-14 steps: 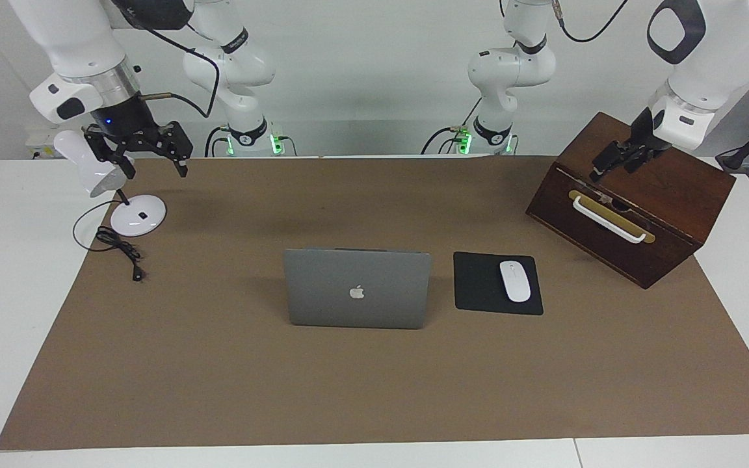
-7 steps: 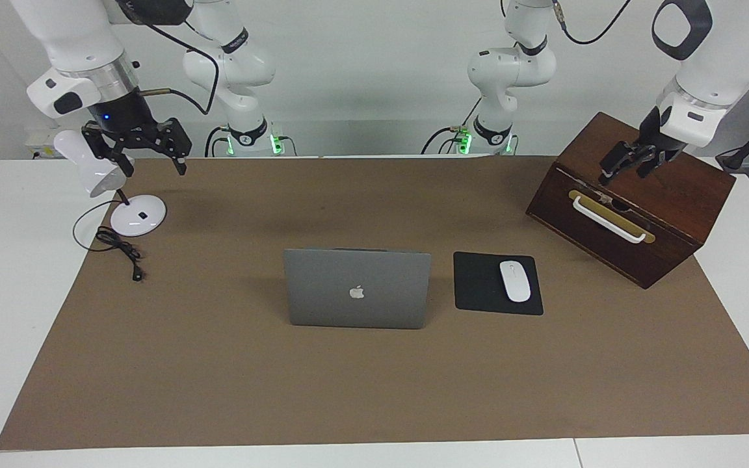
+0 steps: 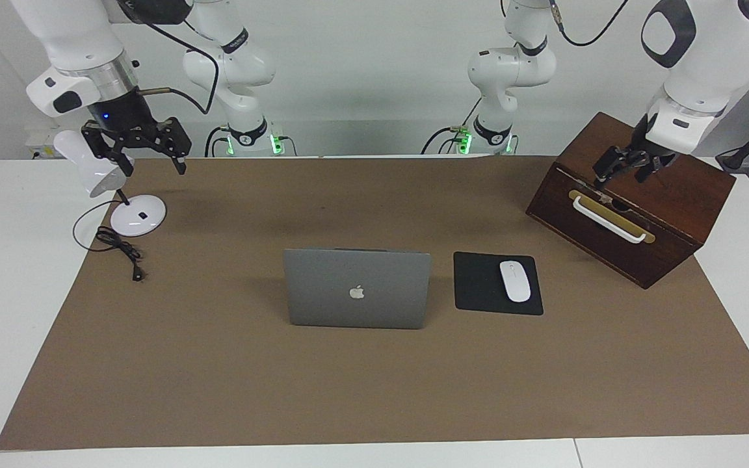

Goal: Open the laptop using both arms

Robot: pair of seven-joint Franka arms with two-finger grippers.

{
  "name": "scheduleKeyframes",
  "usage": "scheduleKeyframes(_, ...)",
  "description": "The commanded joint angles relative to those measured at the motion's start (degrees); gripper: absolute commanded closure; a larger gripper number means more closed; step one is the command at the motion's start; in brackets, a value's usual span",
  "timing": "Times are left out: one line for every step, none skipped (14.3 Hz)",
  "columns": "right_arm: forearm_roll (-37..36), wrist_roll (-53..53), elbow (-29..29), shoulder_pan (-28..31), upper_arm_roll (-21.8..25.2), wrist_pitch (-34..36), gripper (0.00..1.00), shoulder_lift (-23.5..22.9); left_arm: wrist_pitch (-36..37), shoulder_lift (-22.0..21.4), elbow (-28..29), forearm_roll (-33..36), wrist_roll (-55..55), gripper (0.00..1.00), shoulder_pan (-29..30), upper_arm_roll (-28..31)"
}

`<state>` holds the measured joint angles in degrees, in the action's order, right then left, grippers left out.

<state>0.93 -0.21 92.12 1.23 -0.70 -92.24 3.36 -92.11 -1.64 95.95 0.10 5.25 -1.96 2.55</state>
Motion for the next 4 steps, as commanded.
scheduleKeyframes(-0.1,-1.2,-0.3,0.7,-0.3,0.5,0.0,0.3,-1.1,-0.5,0.7,1.5,-0.5,0.0,-0.6,0.2)
scheduleKeyframes(-0.1,-1.2,-0.3,0.7,-0.4,0.4,0.0,0.3,-1.1,-0.5,0.7,1.5,-0.6,0.0,-0.6,0.2)
scheduleKeyframes(-0.1,-1.2,-0.3,0.7,-0.4,0.4,0.0,0.3,-1.1,-0.5,0.8,1.5,-0.6,0.0,-0.6,0.2)
scheduleKeyframes(-0.1,-1.2,-0.3,0.7,-0.3,0.3,0.0,0.3,-1.1,-0.5,0.8,1.4,-0.7,0.0,-0.6,0.2)
